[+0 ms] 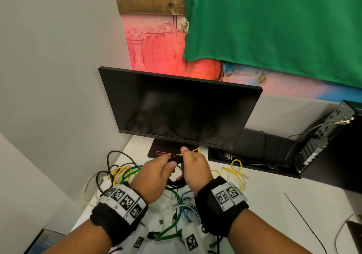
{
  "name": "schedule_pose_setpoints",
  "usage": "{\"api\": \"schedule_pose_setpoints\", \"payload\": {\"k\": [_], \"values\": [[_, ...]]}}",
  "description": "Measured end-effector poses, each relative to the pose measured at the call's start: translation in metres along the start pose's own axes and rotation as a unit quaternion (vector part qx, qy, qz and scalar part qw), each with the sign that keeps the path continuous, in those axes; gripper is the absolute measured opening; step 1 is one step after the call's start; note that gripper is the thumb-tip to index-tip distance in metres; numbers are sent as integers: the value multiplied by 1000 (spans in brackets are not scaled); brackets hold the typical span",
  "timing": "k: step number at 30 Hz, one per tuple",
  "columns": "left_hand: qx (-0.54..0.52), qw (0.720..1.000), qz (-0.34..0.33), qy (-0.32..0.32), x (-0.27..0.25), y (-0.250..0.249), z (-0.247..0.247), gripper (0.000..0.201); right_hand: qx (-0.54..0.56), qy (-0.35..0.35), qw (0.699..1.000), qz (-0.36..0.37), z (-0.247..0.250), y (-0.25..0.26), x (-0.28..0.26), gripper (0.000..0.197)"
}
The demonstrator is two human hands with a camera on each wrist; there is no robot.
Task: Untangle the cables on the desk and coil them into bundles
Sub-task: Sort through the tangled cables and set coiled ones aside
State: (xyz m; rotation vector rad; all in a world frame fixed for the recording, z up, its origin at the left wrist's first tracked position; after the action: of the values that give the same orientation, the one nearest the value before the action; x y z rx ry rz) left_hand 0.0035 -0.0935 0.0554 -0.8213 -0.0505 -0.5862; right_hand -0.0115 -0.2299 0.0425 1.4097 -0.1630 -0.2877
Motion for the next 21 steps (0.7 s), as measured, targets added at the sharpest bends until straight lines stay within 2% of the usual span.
{"api": "schedule_pose_setpoints", "payload": {"k": [1,2,4,9,12,16,18,21], "values": [[8,999,25,-20,3,0,-3,12,-33,-20,999,34,0,2,2,48],[16,998,38,-41,5,-2,-7,22,-50,-43,996,56,0,4,3,49],[22,997,29,-75,6,-10,-16,32,-57,-60,994,66,-1,5,7,47],[41,996,18,-78,11,-3,-12,42,-3,-12,999,42,1,2,10,57],[-11,999,-6,-31,16,1,-7,44,16,2,1000,16,3,-4,10,51],[58,994,1,87,24,2,-11,41,33,4,999,-3,5,-10,15,49],[5,995,8,98,23,-2,-12,33,34,19,999,-12,7,-14,16,49],[-195,976,22,91,19,-18,-13,47,111,86,990,-13,7,-13,17,47]]}}
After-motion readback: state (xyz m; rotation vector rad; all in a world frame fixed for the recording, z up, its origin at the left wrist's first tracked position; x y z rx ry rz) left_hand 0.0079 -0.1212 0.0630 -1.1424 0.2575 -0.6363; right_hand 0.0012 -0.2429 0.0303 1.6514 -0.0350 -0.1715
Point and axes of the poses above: each hand's wrist, its own x-axis towards the middle knuckle, its own z-axis out of the back of the hand, y = z × x, the point moved 3 cm from there along x, towards the middle knuckle, and after that the axes turned 1 degree about x, right-handed, at the moved point
